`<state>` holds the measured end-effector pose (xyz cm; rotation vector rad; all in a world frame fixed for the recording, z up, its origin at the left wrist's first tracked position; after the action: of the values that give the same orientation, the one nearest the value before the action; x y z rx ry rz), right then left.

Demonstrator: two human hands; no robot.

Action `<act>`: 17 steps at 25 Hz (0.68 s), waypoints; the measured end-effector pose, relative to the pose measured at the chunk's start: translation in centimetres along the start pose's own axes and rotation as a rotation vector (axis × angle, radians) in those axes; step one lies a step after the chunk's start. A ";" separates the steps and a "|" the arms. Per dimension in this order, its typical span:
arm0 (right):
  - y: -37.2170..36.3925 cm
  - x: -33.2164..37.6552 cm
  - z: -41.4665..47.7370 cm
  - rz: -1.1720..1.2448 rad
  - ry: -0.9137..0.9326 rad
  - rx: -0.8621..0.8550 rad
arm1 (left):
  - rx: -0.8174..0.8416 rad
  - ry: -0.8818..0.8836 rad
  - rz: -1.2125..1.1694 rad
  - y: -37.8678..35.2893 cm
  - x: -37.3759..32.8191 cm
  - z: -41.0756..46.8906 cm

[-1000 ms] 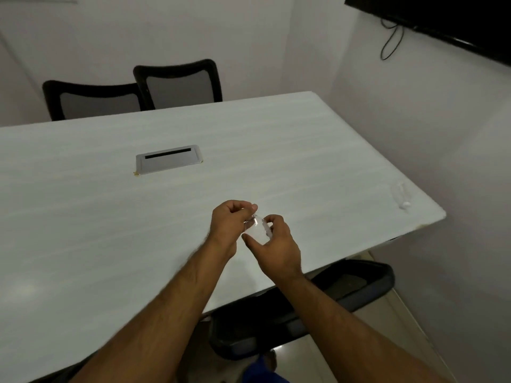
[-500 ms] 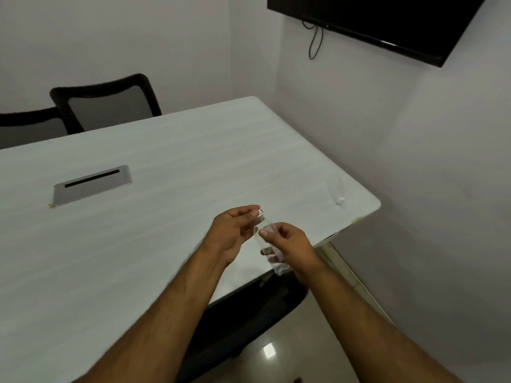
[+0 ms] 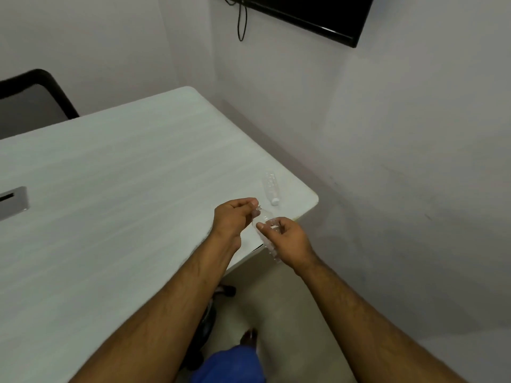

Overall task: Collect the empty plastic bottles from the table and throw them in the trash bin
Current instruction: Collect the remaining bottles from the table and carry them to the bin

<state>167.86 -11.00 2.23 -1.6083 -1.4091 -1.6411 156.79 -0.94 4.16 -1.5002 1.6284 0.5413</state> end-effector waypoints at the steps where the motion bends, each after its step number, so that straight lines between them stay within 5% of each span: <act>1: 0.9 -0.6 1.1 0.066 -0.026 0.006 | 0.019 0.011 0.026 -1.1 -0.1 1.2; 5: 4.3 -3.4 6.8 0.097 -0.211 0.117 | 0.025 -0.019 0.247 -4.8 1.2 7.2; 14: 7.4 -7.5 17.7 0.117 -0.430 -0.063 | 0.052 -0.833 1.748 -10.1 1.7 22.5; 17: 6.6 -8.7 19.6 0.214 -0.507 -0.059 | 0.144 -0.736 2.016 -10.8 3.2 25.8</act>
<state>184.54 0.49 -7.27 -2.2321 -1.3563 -1.2109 174.70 15.22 -10.43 0.9265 1.8736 1.6024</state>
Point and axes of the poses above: each hand's wrist, its own z-axis towards the middle knuckle, its own y-axis out of the back of the hand, x = y × z, the point moved 4 cm from there along z, towards the middle knuckle, and after that the axes turned 7 degrees about y, right-handed, at the moved point
